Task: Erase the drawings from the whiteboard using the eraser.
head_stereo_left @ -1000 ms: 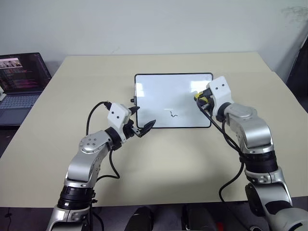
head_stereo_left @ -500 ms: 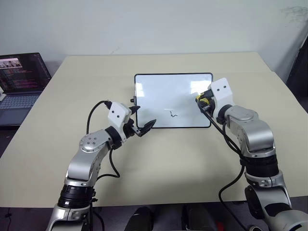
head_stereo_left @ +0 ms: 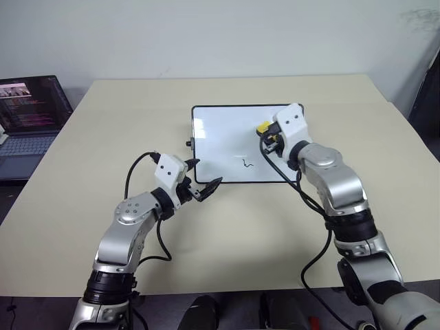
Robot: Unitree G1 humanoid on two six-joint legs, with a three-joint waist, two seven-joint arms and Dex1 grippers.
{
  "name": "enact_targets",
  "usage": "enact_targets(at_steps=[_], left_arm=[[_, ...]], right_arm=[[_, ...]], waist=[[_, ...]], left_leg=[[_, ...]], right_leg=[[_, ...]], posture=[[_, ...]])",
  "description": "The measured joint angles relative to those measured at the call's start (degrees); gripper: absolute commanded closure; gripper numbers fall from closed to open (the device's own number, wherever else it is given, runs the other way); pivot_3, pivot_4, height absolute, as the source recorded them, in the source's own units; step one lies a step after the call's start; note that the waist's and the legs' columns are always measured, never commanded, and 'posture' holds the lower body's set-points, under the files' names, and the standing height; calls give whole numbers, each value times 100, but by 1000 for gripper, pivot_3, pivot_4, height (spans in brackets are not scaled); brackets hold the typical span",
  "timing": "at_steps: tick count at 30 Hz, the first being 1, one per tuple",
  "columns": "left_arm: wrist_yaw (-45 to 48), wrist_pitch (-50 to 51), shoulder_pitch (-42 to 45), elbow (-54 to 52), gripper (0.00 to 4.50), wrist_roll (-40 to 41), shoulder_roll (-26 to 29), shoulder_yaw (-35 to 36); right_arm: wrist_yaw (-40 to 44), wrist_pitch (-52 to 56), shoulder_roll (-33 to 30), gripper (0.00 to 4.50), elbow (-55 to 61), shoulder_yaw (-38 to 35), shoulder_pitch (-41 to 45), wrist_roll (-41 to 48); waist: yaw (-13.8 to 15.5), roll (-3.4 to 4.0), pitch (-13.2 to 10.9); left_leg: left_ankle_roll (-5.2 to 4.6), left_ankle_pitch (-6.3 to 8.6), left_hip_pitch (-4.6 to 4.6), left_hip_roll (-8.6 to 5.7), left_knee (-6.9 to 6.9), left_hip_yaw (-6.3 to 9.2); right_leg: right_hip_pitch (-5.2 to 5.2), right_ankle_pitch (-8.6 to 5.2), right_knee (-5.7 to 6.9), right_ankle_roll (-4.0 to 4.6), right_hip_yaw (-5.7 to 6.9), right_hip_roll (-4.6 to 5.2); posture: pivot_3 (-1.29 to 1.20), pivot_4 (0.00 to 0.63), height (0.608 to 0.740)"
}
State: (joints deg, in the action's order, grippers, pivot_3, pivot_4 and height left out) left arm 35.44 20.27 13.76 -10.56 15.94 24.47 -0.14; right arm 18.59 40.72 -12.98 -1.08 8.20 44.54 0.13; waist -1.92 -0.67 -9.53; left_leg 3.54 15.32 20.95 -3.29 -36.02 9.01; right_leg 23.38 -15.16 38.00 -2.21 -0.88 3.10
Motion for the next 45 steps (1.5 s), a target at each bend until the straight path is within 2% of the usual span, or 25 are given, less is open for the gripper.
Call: enact_targets(at_steps=[8, 14, 22, 28, 37, 45], left_arm=[[-17, -108, -147, -1, 0, -115, -12, -73], [-78, -115, -144, -2, 0, -129, -21, -75], [-100, -105, -111, -79, 0, -123, -22, -76], [-92, -84, -105, -92, 0, -116, -11, -70], [-94, -72, -106, -118, 0, -98, 5, -64], [-96, -72, -62, -119, 0, -88, 7, -62]], right_arm=[[13, -964, 165, 3541, -1016, 155, 430, -180], [79, -1651, 216, 3541, -1623, 528, 288, -477], [191, -1793, 181, 3541, -1505, 747, 41, -787], [401, -1948, 71, 3541, -1195, 1008, -470, -935], [513, -2080, 24, 3541, -1139, 1123, -648, -1081], [825, -2619, -239, 3541, -1157, 1338, -1016, -1242]], waist=[[3, 0, 0], [3, 0, 0], [-2, 0, 1], [-4, -3, 5], [-1, -5, 7], [6, -24, 23]], left_leg=[[-1, 0, -1, -1, 0, -1], [0, 0, -1, -1, 0, -2], [-2, 1, -9, 1, -3, -3], [-6, 3, -16, 1, -7, -3], [-7, 2, -19, 1, -9, 0], [-8, 2, -22, 1, -11, -1]], right_leg=[[0, 0, 1, 0, 1, -2], [0, 0, 1, 0, -2, -1], [-5, 1, 9, 1, -3, -2], [-12, 1, 10, 0, -3, -2], [-16, 1, 11, 1, -1, -4], [-21, 3, 10, -2, -2, -5]], posture=[[0, 150, 740], [0, 150, 740], [0, 150, 740], [0, 150, 740], [0, 150, 740], [0, 150, 740]])
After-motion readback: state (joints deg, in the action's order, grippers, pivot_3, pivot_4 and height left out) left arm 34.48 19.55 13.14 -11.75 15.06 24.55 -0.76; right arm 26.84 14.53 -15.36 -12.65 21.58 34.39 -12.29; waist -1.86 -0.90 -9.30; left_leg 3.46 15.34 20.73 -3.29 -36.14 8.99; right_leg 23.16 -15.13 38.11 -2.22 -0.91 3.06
